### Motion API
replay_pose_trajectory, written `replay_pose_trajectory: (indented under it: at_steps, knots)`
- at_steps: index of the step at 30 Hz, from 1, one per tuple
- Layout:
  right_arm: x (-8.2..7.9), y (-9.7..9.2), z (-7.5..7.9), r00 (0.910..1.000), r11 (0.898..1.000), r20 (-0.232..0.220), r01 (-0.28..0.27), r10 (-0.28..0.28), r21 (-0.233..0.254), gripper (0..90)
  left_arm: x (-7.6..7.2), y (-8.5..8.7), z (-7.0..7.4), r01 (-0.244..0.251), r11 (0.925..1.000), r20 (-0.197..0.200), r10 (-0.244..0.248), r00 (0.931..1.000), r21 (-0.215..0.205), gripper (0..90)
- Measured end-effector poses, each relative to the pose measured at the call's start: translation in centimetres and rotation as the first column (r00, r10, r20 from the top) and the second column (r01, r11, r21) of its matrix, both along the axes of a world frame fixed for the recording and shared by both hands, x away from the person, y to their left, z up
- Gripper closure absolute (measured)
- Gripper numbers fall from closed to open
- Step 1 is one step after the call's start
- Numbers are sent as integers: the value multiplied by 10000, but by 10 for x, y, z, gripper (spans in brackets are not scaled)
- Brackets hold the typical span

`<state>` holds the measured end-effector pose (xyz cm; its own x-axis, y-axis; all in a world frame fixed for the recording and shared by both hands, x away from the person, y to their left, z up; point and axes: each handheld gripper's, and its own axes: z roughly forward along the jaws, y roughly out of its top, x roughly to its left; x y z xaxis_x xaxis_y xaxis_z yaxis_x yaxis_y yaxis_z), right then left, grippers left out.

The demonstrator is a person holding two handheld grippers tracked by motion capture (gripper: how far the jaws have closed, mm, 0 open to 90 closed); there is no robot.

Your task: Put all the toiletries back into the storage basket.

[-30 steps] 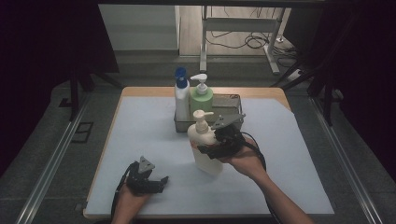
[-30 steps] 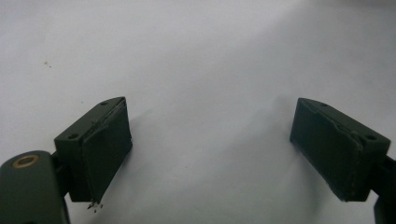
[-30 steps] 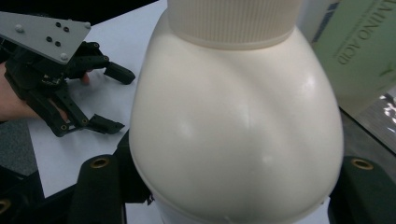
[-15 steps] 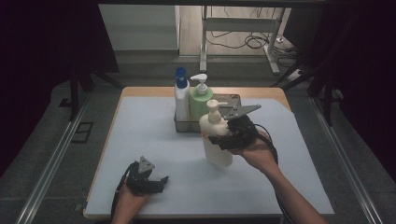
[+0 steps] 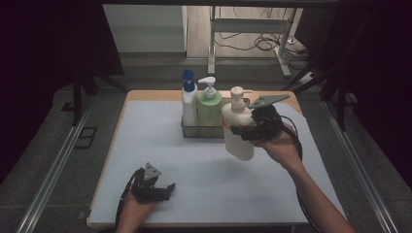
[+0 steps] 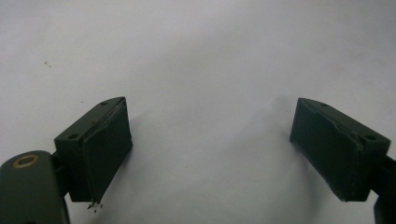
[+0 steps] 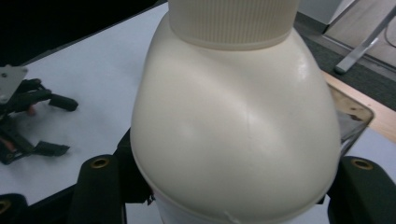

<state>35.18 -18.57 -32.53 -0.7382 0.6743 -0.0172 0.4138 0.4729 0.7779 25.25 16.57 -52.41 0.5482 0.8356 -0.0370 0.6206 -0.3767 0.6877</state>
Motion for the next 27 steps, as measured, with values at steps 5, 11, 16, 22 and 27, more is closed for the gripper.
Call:
replay_pose_trajectory:
  at_steps: [5,11,16,22,27]
  knots:
    - [10,-4,6,9994,9995,103,325,-325,-6,368,0,0,0,-6,10000,0,6,10000,8,123]
    - [23,-5,12,9976,9978,210,662,-664,59,368,0,0,0,-4,10000,-10,4,10000,18,123]
    - [36,-4,14,9952,9955,270,932,-936,161,368,0,0,0,7,10000,-15,-7,10000,26,123]
    - [49,-2,14,9915,9917,305,1256,-1264,268,368,0,0,0,0,10000,-1,0,10000,21,123]
    - [59,-2,15,9879,9880,331,1502,-1514,367,368,0,0,0,-2,10000,1,2,10000,19,123]
